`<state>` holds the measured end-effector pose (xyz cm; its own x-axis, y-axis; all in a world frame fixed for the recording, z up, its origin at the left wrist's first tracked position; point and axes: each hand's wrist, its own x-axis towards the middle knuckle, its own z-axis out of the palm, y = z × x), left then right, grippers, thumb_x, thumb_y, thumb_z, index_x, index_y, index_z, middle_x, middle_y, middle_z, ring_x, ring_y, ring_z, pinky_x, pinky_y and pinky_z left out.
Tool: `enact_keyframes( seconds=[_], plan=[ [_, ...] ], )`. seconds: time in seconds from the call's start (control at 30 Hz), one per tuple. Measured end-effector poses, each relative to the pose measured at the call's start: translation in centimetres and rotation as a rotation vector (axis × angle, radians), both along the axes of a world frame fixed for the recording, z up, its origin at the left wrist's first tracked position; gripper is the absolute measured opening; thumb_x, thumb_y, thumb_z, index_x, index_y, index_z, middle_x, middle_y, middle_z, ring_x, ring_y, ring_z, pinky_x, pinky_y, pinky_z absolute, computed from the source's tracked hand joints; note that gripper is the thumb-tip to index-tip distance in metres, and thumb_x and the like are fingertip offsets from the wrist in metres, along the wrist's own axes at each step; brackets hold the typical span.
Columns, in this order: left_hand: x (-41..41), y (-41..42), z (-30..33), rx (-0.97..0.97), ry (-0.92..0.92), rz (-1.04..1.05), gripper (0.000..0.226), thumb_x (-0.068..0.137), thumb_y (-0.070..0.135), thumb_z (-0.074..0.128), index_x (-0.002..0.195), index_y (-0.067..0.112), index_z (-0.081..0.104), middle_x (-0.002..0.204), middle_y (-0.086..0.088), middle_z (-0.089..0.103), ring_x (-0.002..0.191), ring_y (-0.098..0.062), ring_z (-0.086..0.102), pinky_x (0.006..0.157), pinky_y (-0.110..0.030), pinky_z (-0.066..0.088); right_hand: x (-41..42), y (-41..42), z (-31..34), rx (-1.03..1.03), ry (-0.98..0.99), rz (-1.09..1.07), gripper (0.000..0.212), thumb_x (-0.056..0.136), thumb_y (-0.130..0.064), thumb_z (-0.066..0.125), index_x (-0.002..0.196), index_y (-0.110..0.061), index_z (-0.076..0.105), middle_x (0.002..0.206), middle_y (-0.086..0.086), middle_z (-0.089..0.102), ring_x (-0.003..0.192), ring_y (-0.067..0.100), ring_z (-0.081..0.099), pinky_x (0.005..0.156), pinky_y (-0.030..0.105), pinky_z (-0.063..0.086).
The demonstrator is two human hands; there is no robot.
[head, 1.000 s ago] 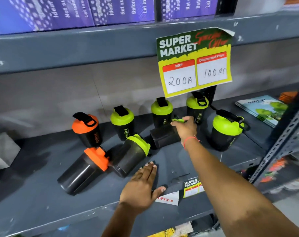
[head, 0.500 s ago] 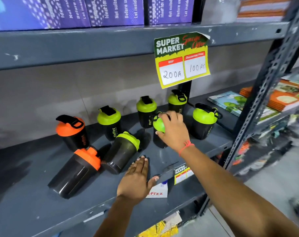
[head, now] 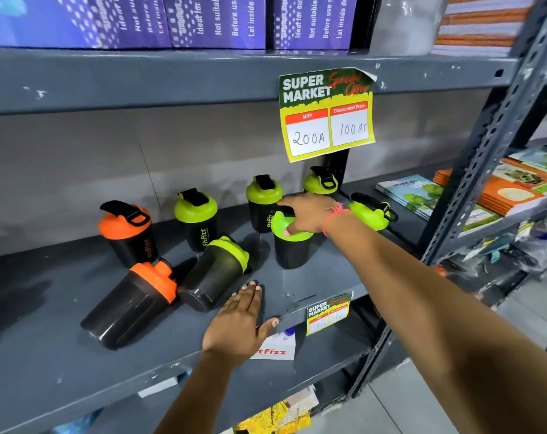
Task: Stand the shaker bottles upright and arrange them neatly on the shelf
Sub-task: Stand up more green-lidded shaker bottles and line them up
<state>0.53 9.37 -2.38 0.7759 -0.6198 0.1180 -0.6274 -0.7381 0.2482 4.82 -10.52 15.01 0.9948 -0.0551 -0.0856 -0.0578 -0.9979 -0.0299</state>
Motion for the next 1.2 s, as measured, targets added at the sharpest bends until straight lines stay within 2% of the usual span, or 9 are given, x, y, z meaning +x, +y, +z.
enact_keyframes(
  seconds=[0.17,0.33,0.47,0.57,0.7,0.93,1.07,1.13,1.2],
  plan=[
    [0.1,0.0,-0.1,0.023,-0.005,0.013,0.073,0.089,0.06,0.026,0.145,0.017,0.006,0.157,-0.004,0.01,0.143,-0.018,0.009,0.115,-0.028,0.003,0.3,-0.8,0.1,-0.172,-0.021,-0.056,0.077,0.074,-0.068,0.052,0.135,-0.021,0.043,0.136,0.01,0.052,0.123,0.031,0.05,0.095,0.037,0.044],
    [0.1,0.0,-0.3,0.015,-0.012,0.022,0.073,0.088,0.062,0.026,0.144,0.019,0.008,0.156,-0.003,0.012,0.143,-0.017,0.011,0.115,-0.028,0.004,0.8,-1.0,1.4,0.017,0.212,0.07,0.086,0.072,-0.038,0.072,0.144,-0.023,0.029,0.149,0.007,0.039,0.133,0.029,0.041,0.106,0.038,0.041],
    [0.0,0.0,-0.3,0.002,-0.014,0.031,0.072,0.088,0.061,0.029,0.144,0.019,0.009,0.156,-0.002,0.013,0.143,-0.017,0.012,0.115,-0.028,0.005,0.9,-0.9,1.0,-0.09,0.135,0.05,0.057,0.069,-0.046,0.071,0.112,-0.012,0.057,0.113,0.009,0.062,0.1,0.03,0.059,0.08,0.031,0.048],
    [0.0,0.0,-0.2,0.011,-0.019,0.037,0.072,0.088,0.06,0.029,0.144,0.02,0.008,0.157,-0.002,0.011,0.143,-0.017,0.011,0.115,-0.027,0.004,0.6,-1.1,1.1,-0.134,0.117,0.02,0.049,0.069,-0.054,0.065,0.099,-0.016,0.058,0.092,0.004,0.054,0.083,0.026,0.051,0.07,0.03,0.038],
    [-0.4,-0.1,0.1,0.011,-0.019,0.057,0.071,0.089,0.059,0.032,0.145,0.02,0.009,0.156,0.0,0.011,0.143,-0.016,0.011,0.115,-0.026,0.003,0.4,-1.3,0.7,-0.095,0.083,0.015,0.059,0.07,-0.055,0.066,0.111,-0.013,0.059,0.11,0.007,0.064,0.096,0.028,0.058,0.072,0.029,0.041],
    [-1.7,1.0,1.0,0.056,0.05,0.097,0.07,0.091,0.056,0.032,0.145,0.02,0.006,0.157,0.0,0.005,0.143,-0.014,0.005,0.116,-0.027,0.002,-1.2,-1.3,1.9,-0.154,0.076,-0.042,0.083,0.075,-0.074,0.044,0.139,-0.021,0.04,0.146,0.01,0.042,0.132,0.029,0.042,0.102,0.039,0.04],
    [-3.9,3.3,1.0,0.054,0.03,0.122,0.069,0.091,0.054,0.034,0.144,0.016,0.011,0.156,-0.005,0.01,0.143,-0.018,0.01,0.115,-0.031,-0.003,-1.4,-1.1,6.1,-0.052,-0.255,-0.172,0.064,0.088,-0.058,0.04,0.134,-0.014,0.045,0.146,0.013,0.042,0.133,0.032,0.042,0.104,0.037,0.039],
    [-5.2,4.7,1.3,0.035,-0.031,0.135,0.066,0.089,0.051,0.044,0.14,0.012,0.028,0.15,-0.008,0.03,0.138,-0.022,0.029,0.115,-0.04,0.014,-0.9,0.7,6.3,0.134,-0.372,-0.15,0.051,0.09,-0.049,0.043,0.124,-0.012,0.054,0.139,0.014,0.051,0.127,0.034,0.048,0.1,0.037,0.042],
    [-6.3,6.1,1.6,0.04,-0.091,0.165,0.06,0.084,0.046,0.057,0.129,0.009,0.048,0.136,-0.009,0.052,0.123,-0.024,0.051,0.104,-0.035,0.036,-0.6,4.1,4.6,0.342,-0.299,-0.046,0.046,0.089,-0.048,0.046,0.11,-0.009,0.062,0.118,0.018,0.063,0.112,0.033,0.057,0.085,0.031,0.046]
  ],
)
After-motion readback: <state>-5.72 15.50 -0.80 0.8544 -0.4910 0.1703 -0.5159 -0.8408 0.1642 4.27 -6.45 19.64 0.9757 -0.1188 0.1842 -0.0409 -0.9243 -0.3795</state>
